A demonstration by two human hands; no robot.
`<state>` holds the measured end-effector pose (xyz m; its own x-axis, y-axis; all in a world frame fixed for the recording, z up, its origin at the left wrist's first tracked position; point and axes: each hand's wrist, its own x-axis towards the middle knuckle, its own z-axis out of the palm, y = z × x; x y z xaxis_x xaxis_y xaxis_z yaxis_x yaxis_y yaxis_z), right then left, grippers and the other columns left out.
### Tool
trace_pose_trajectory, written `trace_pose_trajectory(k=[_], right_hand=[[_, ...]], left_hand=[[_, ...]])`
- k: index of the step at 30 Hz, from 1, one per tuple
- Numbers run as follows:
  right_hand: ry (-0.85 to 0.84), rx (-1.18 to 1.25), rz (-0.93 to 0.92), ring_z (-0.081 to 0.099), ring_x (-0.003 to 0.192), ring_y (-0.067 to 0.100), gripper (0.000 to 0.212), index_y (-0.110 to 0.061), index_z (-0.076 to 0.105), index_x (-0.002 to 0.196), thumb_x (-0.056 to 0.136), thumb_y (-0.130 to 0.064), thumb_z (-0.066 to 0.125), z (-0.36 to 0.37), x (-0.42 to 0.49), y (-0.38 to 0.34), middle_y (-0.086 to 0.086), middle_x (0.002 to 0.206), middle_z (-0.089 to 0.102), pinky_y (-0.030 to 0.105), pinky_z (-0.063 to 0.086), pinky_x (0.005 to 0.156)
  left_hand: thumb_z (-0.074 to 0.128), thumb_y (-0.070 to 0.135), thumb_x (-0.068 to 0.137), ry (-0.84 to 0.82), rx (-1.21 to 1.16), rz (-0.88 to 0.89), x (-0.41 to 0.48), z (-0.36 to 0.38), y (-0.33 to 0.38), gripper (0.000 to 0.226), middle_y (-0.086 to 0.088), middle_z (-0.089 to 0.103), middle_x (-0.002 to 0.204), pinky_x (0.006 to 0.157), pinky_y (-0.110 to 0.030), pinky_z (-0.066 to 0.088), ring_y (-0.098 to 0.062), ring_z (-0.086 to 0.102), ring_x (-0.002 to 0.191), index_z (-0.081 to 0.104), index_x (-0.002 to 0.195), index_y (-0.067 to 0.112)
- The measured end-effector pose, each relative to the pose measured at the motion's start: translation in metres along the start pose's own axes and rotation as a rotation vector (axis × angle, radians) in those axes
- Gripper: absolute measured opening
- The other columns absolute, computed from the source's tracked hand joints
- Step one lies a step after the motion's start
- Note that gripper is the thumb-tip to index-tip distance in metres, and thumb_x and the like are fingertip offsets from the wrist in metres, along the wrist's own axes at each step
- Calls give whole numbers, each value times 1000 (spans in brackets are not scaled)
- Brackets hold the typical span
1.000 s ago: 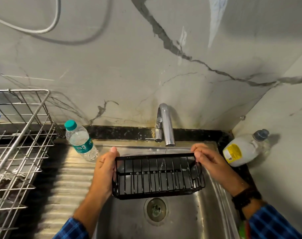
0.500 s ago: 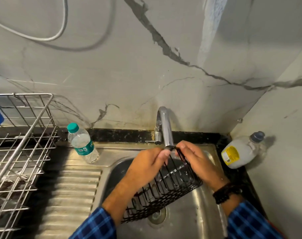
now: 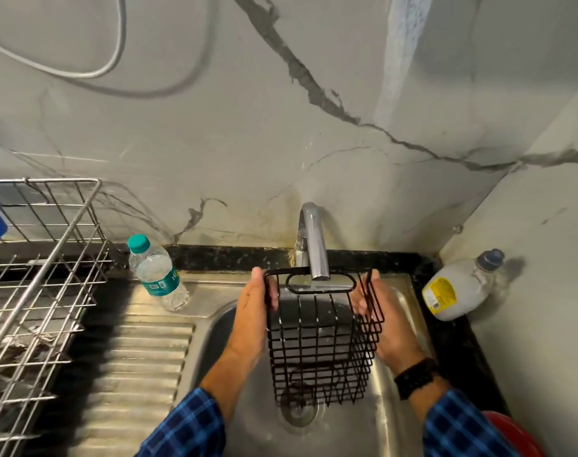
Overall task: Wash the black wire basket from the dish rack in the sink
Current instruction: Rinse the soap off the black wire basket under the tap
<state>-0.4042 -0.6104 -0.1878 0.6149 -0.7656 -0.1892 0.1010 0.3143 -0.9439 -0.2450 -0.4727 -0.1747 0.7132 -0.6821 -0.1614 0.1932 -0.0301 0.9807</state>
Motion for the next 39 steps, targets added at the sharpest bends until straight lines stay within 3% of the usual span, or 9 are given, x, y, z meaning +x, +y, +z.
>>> trace_pose_trajectory(k=[5, 9, 11, 14, 18, 23, 28, 34, 39], right_hand=[[15, -192, -114, 38, 63, 11, 42, -25, 52, 74, 102, -53, 38, 6, -2, -10, -5, 68, 42, 30, 33, 64], [-95, -536, -53, 63, 101, 6, 39, -30, 65, 105, 100, -59, 39, 23, -15, -7, -10, 103, 68, 26, 47, 94], [-167, -631, -19, 59, 95, -16, 28, -28, 64, 107, 105, -39, 39, 34, -23, -13, -13, 101, 67, 5, 43, 82], [-201, -744, -83, 59, 91, -16, 26, -28, 65, 107, 106, -31, 39, 33, -24, -18, -18, 99, 66, 2, 43, 76], [-155, -1096, -176, 60, 71, 7, 42, -30, 59, 76, 101, -54, 35, -6, -13, -10, -6, 72, 63, 31, 50, 71], [-94, -1000, -192, 50, 58, 7, 42, -28, 52, 64, 92, -57, 42, -45, -1, -6, -6, 59, 51, 21, 38, 58], [238, -574, -129, 57, 65, 6, 37, -12, 65, 71, 97, -37, 59, -33, 0, 2, -10, 62, 56, 27, 46, 68], [289, -531, -70, 60, 68, 25, 52, -5, 63, 78, 93, -54, 58, -25, 10, -27, 6, 68, 63, 38, 49, 70], [275, -618, -84, 42, 59, 15, 52, 6, 52, 77, 96, -42, 58, -13, 11, -47, 7, 63, 42, 30, 37, 59]], left_hand=[[37, 49, 103, -214, 97, 59, 13, -26, 13, 47, -2, 70, 78, 87, -39, 53, -20, 65, 78, 72, 100, 19], [40, 47, 104, -478, 833, 404, 5, -19, 30, 35, 9, 68, 80, 71, -25, 55, -5, 65, 72, 67, 105, 25], [41, 49, 103, -480, 948, 516, -1, -1, 31, 35, 11, 65, 77, 63, -27, 51, -3, 60, 66, 65, 94, 26], [44, 51, 100, -370, 649, 483, -8, 2, 19, 42, 9, 59, 63, 55, -30, 47, -9, 56, 57, 60, 72, 24], [47, 56, 97, -111, 242, 283, -20, -22, 13, 50, 8, 39, 54, 50, -21, 35, -12, 37, 50, 45, 60, 22], [50, 62, 92, 56, 34, 51, -20, -43, 0, 53, -22, 51, 67, 68, -54, 48, -31, 52, 66, 61, 64, 19], [38, 54, 104, 127, 6, -72, -11, -34, -1, 60, -14, 73, 84, 83, -46, 53, -35, 69, 81, 67, 84, 6], [31, 64, 101, -223, -85, -254, -15, -36, -6, 51, 8, 67, 134, 106, -45, 48, -12, 61, 127, 65, 130, 39], [37, 84, 82, 7, 194, -251, -13, -37, -11, 63, 5, 73, 116, 101, -44, 50, -15, 66, 110, 65, 114, 37]])
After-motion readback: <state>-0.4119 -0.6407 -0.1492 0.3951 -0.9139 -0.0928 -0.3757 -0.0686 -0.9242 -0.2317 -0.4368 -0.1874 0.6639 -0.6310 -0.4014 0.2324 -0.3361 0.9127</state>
